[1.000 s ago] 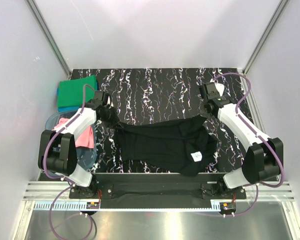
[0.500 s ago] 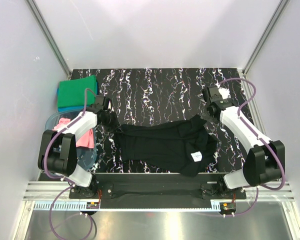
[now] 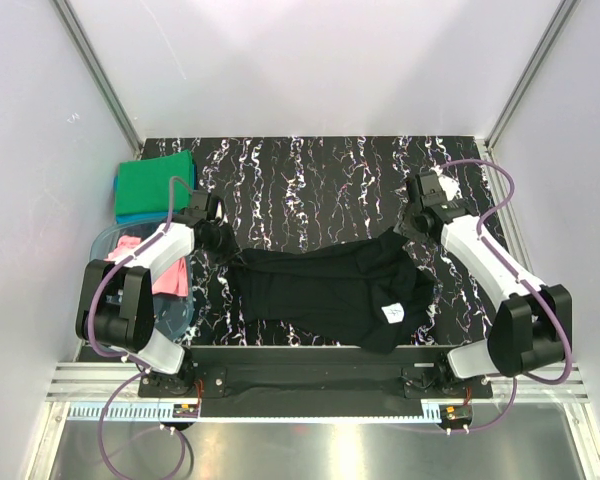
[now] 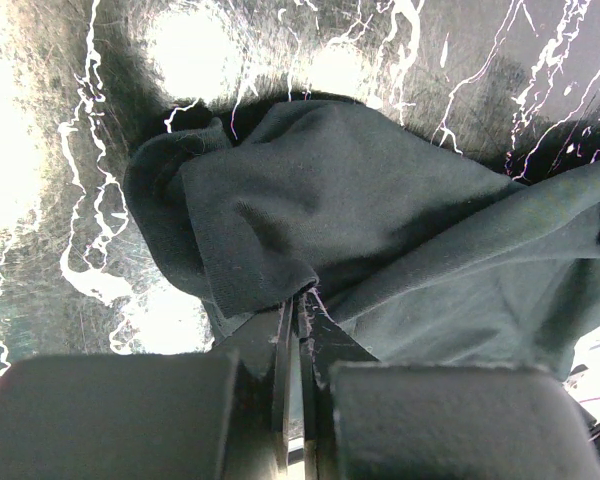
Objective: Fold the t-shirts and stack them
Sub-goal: Flatten the tshirt out
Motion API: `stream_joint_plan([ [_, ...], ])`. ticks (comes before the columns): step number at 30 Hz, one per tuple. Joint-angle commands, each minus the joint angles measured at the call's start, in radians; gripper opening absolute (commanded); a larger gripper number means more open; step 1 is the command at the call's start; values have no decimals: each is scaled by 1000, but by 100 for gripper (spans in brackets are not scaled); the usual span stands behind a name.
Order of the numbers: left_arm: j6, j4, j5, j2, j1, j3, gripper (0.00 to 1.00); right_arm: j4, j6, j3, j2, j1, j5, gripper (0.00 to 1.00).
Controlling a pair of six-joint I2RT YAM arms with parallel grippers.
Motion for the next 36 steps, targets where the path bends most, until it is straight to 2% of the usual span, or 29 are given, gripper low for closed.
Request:
stream_joint_plan([
  [1,21,29,-5,-25,-1,22,4,7,78,65,24,-1,-8,53],
  [7,14,40,-4,-32,-7,13,4,-142,196,180,144,-4,43,53],
  [16,18,33,-8,-49,-13,10,4,-214,242,238,253,-15,60,52],
  [21,18,31,-16,-55,-13,9,4,-227,245,224,248,-16,70,47],
  [25,18,33,-22,-55,-15,7,4,-231,242,192,205,-16,96,35],
  [33,12,22,-30,-66,-24,3,4,-228,225,120,127,-16,103,24],
  [34,11,19,-36,-77,-25,-2,4,-219,219,108,116,-16,106,20],
  [36,5,10,-39,-95,-28,-28,8,-205,213,62,83,-18,136,0],
])
